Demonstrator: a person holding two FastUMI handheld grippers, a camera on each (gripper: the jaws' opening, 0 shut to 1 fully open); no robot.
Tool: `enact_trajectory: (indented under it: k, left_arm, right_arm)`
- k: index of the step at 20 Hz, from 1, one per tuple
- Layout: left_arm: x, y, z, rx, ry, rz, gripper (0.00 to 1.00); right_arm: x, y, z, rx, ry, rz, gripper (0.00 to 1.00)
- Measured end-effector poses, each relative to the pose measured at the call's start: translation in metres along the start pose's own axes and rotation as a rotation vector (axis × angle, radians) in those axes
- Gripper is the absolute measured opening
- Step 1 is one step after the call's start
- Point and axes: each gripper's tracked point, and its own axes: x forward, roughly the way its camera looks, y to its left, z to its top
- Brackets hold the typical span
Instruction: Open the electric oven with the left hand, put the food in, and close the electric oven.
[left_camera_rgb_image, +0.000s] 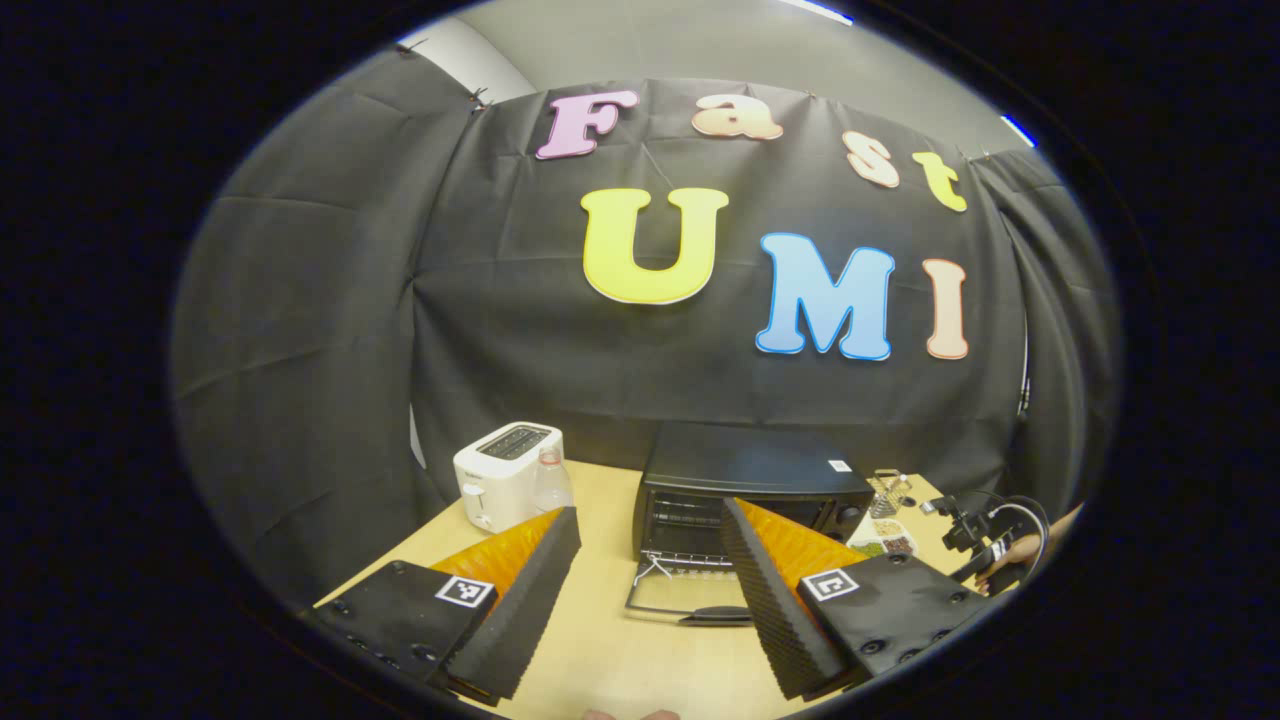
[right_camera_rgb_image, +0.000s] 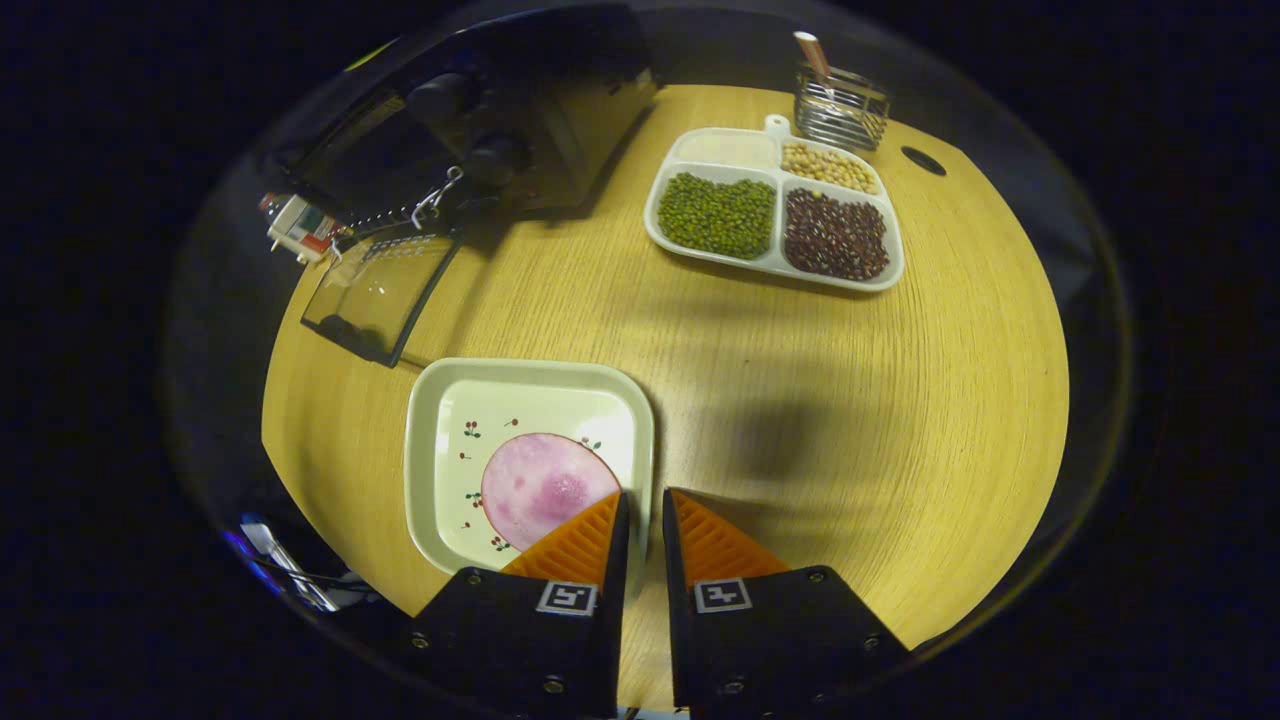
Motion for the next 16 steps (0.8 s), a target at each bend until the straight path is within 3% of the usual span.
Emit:
enact_trajectory:
  k: [1,2,3,6,10,16]
  left_arm:
    - [0.000,-0.001,0.000,0.000,-0.001,-0.001,1.00]
    - [0.000,-0.001,0.000,0.001,-0.001,-0.001,0.96]
    - [-0.001,0.000,0.001,0.002,0.000,-0.003,1.00]
    - [-0.003,0.005,0.006,0.015,-0.006,-0.001,0.96]
    - [-0.002,0.012,0.012,0.017,-0.012,0.004,0.96]
    - [-0.001,0.007,0.023,0.014,-0.037,-0.015,1.00]
  right_arm:
    - [-0.002,0.003,0.005,0.066,0.005,0.026,0.05]
    - [0.000,0.006,0.001,0.154,0.005,0.067,0.01]
    - [0.004,0.009,0.003,0.270,-0.011,0.135,0.01]
    - [0.008,0.018,-0.003,0.539,-0.032,0.293,0.00]
    - [-0.002,0.019,-0.004,0.676,-0.088,0.388,0.01]
    - [-0.028,0.016,-0.010,0.736,-0.164,0.402,0.00]
